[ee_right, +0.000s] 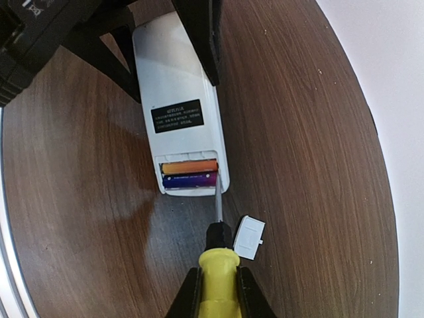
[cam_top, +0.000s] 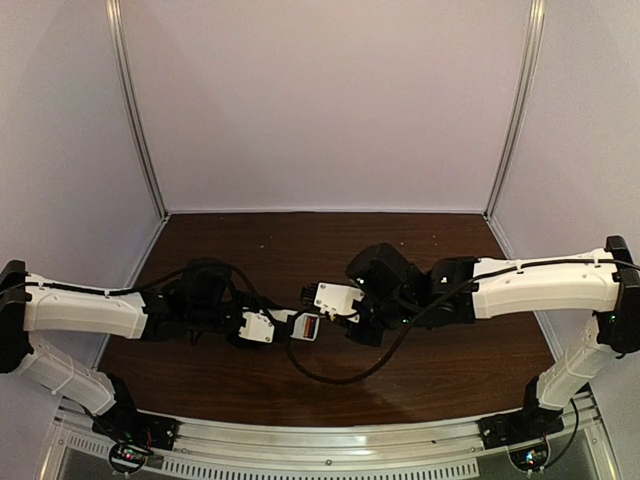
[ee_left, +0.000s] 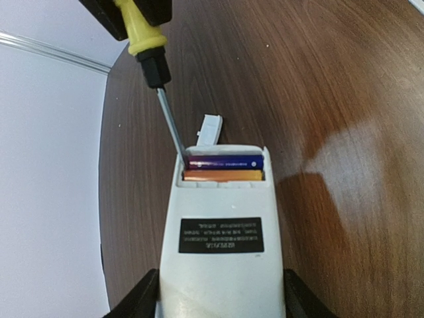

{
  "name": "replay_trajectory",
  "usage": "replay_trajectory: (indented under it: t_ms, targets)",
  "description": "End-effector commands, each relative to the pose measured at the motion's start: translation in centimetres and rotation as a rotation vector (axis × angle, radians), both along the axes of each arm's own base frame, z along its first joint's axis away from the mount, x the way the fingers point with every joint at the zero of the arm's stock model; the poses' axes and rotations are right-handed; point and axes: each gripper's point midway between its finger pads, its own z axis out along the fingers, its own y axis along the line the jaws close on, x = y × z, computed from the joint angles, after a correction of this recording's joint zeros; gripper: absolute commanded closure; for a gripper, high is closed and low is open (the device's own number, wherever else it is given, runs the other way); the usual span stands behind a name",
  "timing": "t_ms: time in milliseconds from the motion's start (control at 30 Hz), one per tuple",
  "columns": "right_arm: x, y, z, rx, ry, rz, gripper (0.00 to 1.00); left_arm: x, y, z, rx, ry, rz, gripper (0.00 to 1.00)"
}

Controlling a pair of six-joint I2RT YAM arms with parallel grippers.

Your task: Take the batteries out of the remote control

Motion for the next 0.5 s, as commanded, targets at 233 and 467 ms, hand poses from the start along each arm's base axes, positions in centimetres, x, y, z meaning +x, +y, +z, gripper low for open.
replay_trajectory:
  t_ms: [233,467]
  targets:
    - [-0.64,0.27,-2.11,-0.029,0.046,0.002,1.0,1.41,-0.95,3.77,-0.112,-0.129,0.019,1.0]
    - [-0.68,0.25,-2.18,-0.023,0.048,0.003,1.0,1.56,-0.88,3.55,-0.104,-0.137,0.023,1.0]
